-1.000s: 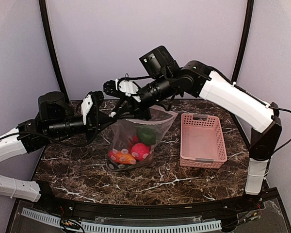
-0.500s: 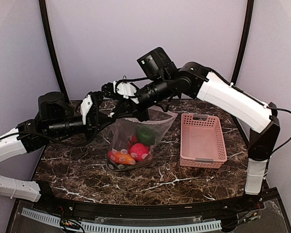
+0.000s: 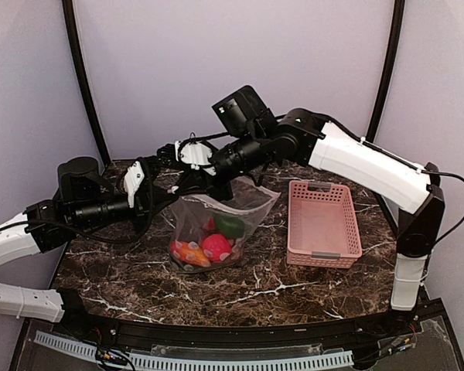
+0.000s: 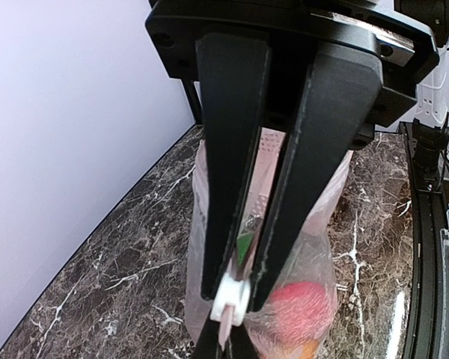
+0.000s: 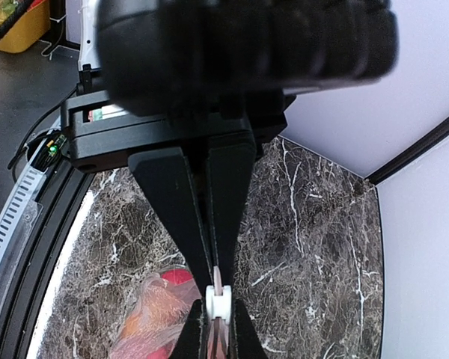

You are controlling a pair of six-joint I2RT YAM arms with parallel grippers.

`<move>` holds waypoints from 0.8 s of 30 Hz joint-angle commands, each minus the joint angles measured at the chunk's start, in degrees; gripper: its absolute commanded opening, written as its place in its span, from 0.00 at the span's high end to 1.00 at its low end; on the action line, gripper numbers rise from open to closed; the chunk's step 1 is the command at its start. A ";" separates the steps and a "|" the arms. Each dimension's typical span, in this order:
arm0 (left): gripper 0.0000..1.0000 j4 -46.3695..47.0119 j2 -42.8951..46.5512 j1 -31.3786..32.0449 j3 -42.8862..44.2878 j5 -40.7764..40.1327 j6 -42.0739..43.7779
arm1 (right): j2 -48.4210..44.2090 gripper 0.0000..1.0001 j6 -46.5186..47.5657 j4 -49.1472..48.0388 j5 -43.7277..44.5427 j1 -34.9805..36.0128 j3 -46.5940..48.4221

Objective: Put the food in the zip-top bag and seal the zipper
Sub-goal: Zip the zipper on the zipper food storage bag.

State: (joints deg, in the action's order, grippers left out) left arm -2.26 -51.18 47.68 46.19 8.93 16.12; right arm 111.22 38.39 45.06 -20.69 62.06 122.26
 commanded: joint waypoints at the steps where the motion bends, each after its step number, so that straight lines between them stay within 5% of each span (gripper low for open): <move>1: 0.99 -0.16 3.14 -0.26 -1.27 -3.11 -0.24 | -4.08 1.00 0.15 3.22 5.59 -3.78 -4.04; 24: 0.99 -0.04 3.72 -1.07 -2.18 -6.44 -1.00 | -18.15 1.00 0.92 5.88 10.21 -11.66 -21.61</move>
State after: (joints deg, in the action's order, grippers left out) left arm -0.80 -50.52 47.90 44.93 6.28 15.84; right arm 97.54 38.94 44.40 -17.89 55.24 104.03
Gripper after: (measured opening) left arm 0.010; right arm 0.049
